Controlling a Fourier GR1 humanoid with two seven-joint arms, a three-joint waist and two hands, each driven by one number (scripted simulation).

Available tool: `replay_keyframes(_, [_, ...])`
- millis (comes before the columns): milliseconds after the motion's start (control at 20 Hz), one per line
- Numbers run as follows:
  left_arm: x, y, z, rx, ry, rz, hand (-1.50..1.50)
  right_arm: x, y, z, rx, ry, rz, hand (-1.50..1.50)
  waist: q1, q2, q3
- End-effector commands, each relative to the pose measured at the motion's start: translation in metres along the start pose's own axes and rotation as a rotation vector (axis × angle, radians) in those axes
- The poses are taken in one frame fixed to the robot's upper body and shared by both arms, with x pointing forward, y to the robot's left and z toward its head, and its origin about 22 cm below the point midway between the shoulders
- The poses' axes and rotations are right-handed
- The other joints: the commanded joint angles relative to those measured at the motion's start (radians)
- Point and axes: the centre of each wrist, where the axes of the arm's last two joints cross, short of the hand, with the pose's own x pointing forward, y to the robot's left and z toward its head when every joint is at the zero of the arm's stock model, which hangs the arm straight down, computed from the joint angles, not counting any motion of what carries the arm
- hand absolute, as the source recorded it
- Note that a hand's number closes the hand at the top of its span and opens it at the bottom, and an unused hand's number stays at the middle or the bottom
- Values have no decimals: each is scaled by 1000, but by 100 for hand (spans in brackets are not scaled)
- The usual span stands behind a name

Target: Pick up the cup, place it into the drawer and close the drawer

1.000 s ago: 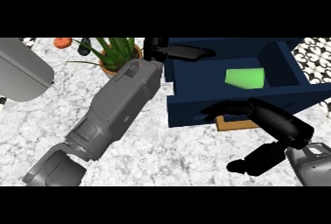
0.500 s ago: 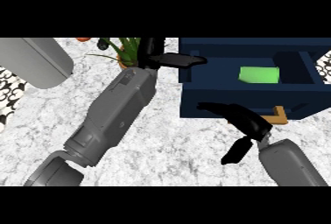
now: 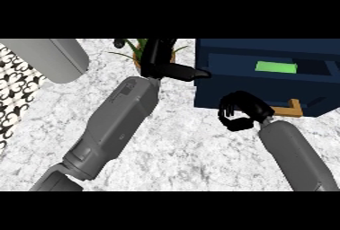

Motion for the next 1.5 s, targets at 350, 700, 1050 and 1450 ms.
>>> replay_keyframes(350, [8, 75, 26, 75, 24, -56, -150, -16, -106, -2, -314, 23, -57, 150, 89, 30, -3])
replay_keyframes(700, [16, 96, 33, 62, 28, -52, -150, -3, -138, 0, -392, 23, -96, 150, 118, 39, -5])
replay_keyframes(1050, [14, 101, 41, 40, 30, -32, -150, -6, -159, 18, -409, -6, -124, 150, 143, 45, -6])
replay_keyframes(1450, [11, 97, 45, 23, 37, -8, -150, -4, -169, 27, -385, -28, -169, 150, 141, 45, -6])
